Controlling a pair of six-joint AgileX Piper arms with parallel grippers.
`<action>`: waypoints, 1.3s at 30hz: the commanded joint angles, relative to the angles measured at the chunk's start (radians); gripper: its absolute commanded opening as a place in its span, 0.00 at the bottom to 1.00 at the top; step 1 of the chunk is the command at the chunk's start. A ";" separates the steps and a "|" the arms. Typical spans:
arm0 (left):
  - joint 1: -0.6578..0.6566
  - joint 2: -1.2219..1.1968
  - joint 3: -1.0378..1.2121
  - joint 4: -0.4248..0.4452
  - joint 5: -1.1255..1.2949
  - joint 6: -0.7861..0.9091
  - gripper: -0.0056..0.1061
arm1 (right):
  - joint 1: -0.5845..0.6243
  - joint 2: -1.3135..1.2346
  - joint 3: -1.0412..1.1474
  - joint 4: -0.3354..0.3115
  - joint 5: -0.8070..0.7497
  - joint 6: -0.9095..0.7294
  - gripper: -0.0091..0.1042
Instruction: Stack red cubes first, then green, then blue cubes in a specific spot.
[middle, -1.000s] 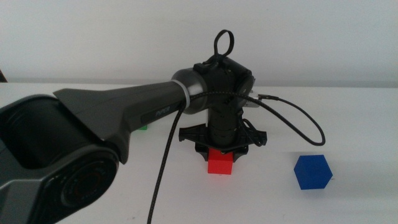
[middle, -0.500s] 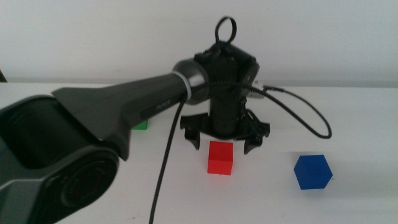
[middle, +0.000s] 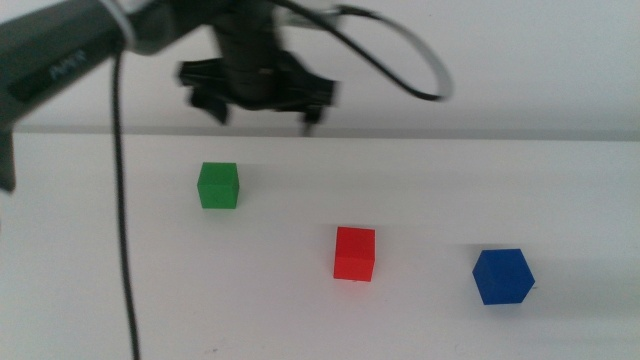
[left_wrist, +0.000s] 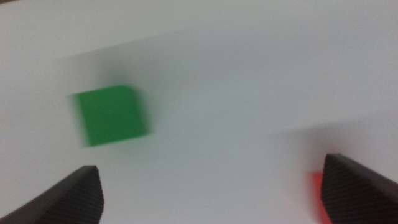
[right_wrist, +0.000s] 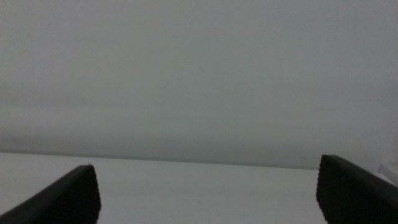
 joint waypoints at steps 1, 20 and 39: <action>0.081 0.037 0.010 -0.058 0.072 0.058 0.89 | -0.006 -0.039 0.043 -0.005 -0.004 -0.002 0.90; 0.198 0.256 -0.094 -0.055 0.027 0.014 0.89 | -0.006 -0.039 0.043 -0.005 -0.004 -0.002 0.90; 0.216 0.329 -0.090 -0.070 -0.041 -0.013 0.89 | -0.006 -0.039 0.043 -0.005 -0.004 -0.002 0.90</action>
